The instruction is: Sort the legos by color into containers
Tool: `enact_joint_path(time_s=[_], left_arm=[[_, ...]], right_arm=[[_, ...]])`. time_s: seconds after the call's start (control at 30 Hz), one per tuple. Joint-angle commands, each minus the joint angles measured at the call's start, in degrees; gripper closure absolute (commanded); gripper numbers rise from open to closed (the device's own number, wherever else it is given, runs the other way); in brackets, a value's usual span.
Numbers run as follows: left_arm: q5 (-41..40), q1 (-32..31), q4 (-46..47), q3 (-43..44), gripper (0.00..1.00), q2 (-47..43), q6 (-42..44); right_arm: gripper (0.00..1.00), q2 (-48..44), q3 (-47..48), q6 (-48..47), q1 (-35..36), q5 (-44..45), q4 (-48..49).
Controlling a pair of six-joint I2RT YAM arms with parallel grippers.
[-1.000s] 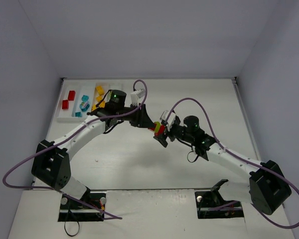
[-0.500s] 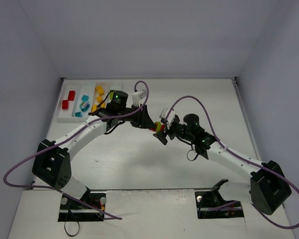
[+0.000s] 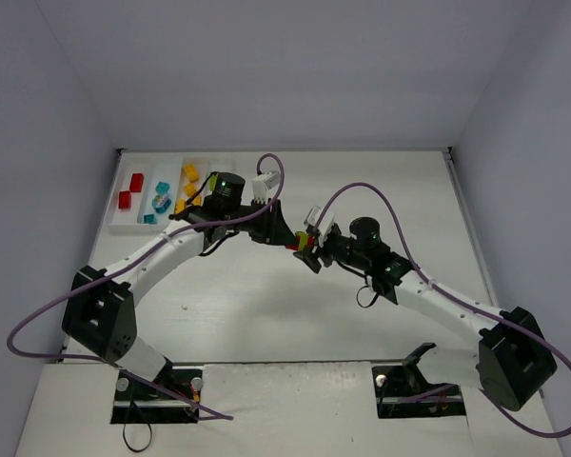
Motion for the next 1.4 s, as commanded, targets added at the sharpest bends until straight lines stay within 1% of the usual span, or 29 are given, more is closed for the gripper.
enact_joint_path(time_s=[0.0, 0.03, 0.07, 0.17, 0.4, 0.53, 0.8, 1.13, 1.23, 1.37], left_arm=[[0.87, -0.55, 0.53, 3.23, 0.97, -0.67, 1.31], [0.78, -0.55, 0.27, 3.40, 0.98, -0.75, 1.49], [0.52, -0.55, -0.60, 3.58, 0.98, -0.84, 2.10], [-0.36, -0.55, -2.45, 4.19, 0.98, -0.84, 3.33], [-2.64, -0.37, -7.81, 6.56, 1.00, -1.55, 7.63], [-2.65, -0.11, -10.37, 7.36, 1.00, -1.90, 9.13], [-1.06, 2.70, -10.72, 7.45, 1.00, -3.83, 9.40], [-0.54, 3.50, -10.90, 7.53, 1.00, -4.01, 9.66], [-1.23, 3.67, -10.90, 7.45, 1.00, -3.92, 9.58], [-2.29, 4.55, -11.07, 7.36, 1.00, -4.18, 9.49]], right_arm=[[0.83, -1.93, 2.95, -0.44, 0.24, 1.32, 3.35], [0.93, -1.93, 2.95, -0.44, 0.24, 2.02, 3.00], [0.97, -2.02, 3.04, -0.62, 0.24, 2.37, 2.21], [1.00, -2.72, 2.25, -1.15, 0.24, 3.52, 1.94], [1.00, -2.72, 0.93, -2.29, 0.15, 7.03, 0.36], [1.00, -2.72, 0.58, -2.55, 0.07, 8.18, 0.27], [1.00, -2.02, 0.23, -2.47, -0.28, 9.50, 0.44], [1.00, -0.88, -0.04, -1.50, -0.46, 9.15, 1.85], [1.00, 0.17, -0.04, -1.06, -0.37, 9.14, 2.02], [1.00, 4.65, 1.19, 0.43, -0.46, 8.53, 1.06]])
